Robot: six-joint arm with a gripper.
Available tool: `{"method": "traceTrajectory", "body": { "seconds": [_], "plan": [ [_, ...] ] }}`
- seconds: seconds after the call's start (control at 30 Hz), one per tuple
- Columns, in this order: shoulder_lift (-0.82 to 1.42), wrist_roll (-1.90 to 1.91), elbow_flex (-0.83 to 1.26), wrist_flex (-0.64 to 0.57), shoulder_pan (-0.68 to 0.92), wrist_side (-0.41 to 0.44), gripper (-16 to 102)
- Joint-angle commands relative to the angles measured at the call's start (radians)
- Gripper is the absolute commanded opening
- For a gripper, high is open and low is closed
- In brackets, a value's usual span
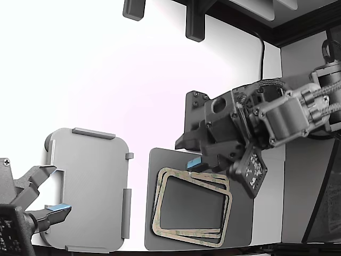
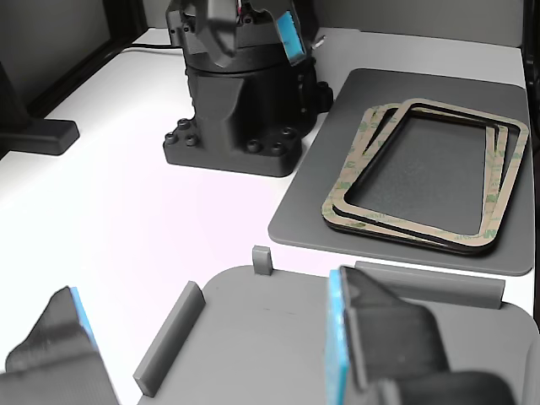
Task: Move top rectangular frame to the holder.
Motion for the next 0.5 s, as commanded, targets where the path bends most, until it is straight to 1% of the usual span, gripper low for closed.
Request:
{"method": "traceTrajectory", "body": {
  "seconds": [0.0,0.03,0.1,0.13,0.2,0.33,0.47],
  "plan": [
    [-0.089,-0.02,-0.069,0.044,0.104,0.067,94],
    [-0.135,-0.017,-0.087,0.061,0.129,0.086,94],
    [-0.221,-0.006,-0.13,0.089,0.176,0.109,90],
    [-0.267,0.005,-0.158,0.107,0.198,0.114,92],
    [-0.347,0.023,-0.219,0.135,0.232,0.109,94],
    [-0.489,0.051,-0.347,0.209,0.302,0.12,95],
    [-0.6,0.063,-0.433,0.249,0.345,0.101,95]
  ]
}}
